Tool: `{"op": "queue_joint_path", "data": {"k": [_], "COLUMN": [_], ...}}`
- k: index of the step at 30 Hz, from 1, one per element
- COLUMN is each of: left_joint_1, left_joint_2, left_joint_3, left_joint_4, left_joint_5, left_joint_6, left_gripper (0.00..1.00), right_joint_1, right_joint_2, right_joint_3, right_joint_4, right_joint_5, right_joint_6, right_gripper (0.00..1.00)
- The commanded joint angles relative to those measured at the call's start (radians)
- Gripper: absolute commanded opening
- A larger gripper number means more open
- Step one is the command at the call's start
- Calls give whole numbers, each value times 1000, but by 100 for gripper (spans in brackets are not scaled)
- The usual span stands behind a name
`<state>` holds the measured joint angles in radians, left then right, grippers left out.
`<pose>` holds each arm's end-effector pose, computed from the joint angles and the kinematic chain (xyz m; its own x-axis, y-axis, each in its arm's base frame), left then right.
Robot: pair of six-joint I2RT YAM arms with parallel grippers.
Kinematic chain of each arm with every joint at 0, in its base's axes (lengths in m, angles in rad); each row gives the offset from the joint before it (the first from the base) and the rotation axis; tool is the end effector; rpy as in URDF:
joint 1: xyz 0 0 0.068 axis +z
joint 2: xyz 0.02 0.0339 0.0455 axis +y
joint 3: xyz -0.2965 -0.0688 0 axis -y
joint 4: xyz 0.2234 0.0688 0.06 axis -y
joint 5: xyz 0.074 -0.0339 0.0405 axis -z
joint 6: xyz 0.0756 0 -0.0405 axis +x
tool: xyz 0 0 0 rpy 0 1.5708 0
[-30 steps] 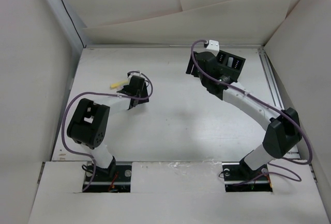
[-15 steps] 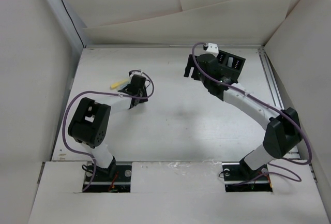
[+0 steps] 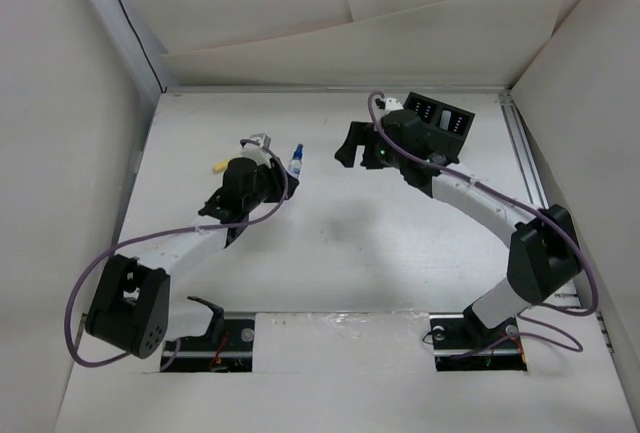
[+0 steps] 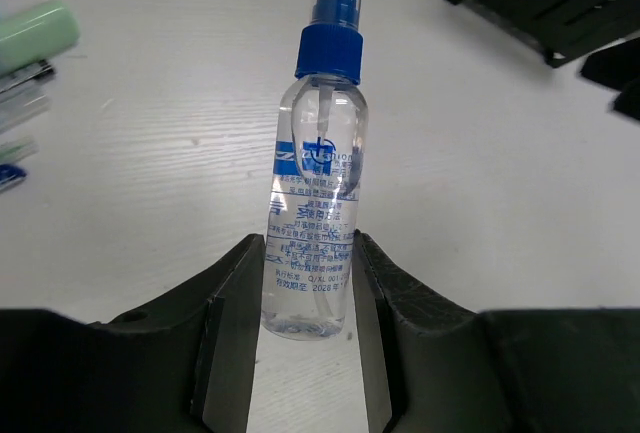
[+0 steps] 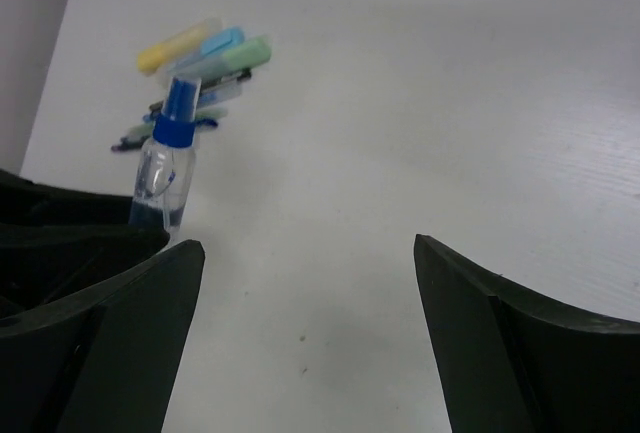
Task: Sort the stationery into containers
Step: Pick up the stationery from the center of the board, then place the stationery in the storage box.
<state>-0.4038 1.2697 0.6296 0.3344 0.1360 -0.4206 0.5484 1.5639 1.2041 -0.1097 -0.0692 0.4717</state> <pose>0.2618 -0.1230 0.2665 -0.4601 -0.2433 -0.8539 0.3509 0.8336 -0.4266 0.3228 0.2033 0.3199 -0.6042 0.1621 -0.7802 -0.3347 0.8369 0.4331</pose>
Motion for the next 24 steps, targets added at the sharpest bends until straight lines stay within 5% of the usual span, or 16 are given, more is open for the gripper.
{"op": "queue_joint_path", "data": {"k": [1,20,24], "left_joint_1": [2,2,2], "left_joint_2": [-61,-86,-62], "left_joint_3": [-31,-94,-94], "left_joint_4": [163,337,348], "left_joint_5": [146,367,393], "left_joint_6": [-12,-32,-32], "left_gripper": [13,15,15], "right_joint_1": [-4,45,45], "right_joint_2": [-44,130,148], "right_joint_3": [-23,32,32], "right_joint_4": [93,272,304], "right_joint_5": [-199,-441,-442], "right_joint_6": [27,128,137], "right_gripper": [92,97,87]}}
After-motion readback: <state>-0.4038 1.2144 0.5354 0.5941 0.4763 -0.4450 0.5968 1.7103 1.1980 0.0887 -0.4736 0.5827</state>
